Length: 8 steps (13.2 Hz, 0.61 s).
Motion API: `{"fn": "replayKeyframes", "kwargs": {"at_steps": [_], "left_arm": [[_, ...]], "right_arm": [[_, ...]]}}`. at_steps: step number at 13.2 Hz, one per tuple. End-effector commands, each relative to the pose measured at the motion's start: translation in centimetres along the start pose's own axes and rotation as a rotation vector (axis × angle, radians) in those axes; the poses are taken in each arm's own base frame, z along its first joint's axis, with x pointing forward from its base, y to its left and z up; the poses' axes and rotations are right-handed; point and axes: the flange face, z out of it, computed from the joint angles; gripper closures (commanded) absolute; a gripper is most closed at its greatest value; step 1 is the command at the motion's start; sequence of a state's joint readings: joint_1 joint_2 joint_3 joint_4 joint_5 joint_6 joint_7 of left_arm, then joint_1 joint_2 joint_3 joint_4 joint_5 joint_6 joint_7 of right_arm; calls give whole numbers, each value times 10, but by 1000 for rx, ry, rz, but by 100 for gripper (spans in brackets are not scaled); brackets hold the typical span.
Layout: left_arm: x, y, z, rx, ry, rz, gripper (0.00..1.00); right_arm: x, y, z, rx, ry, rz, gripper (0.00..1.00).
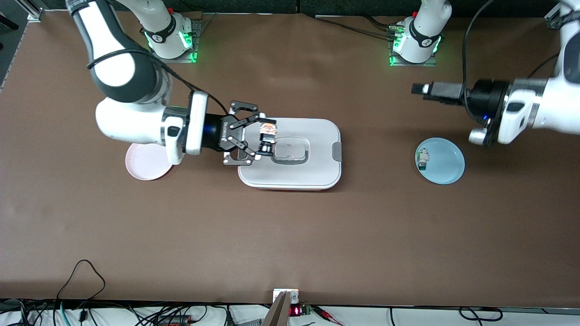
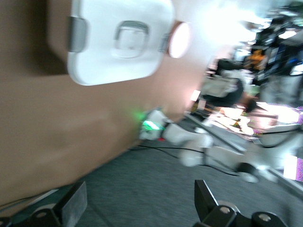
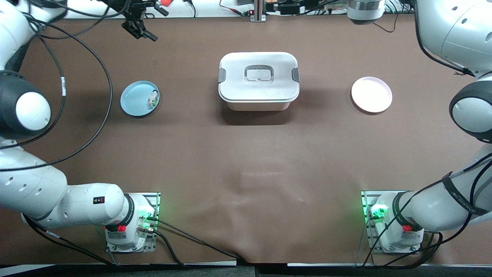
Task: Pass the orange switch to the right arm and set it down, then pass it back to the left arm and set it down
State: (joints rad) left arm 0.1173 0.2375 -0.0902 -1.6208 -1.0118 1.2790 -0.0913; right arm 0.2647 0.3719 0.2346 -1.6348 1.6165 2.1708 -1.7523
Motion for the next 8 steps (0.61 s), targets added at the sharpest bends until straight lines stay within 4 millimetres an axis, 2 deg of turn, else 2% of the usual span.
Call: {"fn": "replayKeyframes", "kwargs": {"at_steps": [1,3,5,8], "left_arm": [[15,8,7,-98,-5,18,0],[27,16,27,-155,30,6,0],[35,21,45,-211,33,1,0],[44,27,61,-301,64,49,0]], "right_arm": [[10,-13,37,-30,56,10,69],[20,-32,64,-90,41,4,70],[25,-33,75,-93,67,21,71],[16,-42,96,-70,88,65,71]]}}
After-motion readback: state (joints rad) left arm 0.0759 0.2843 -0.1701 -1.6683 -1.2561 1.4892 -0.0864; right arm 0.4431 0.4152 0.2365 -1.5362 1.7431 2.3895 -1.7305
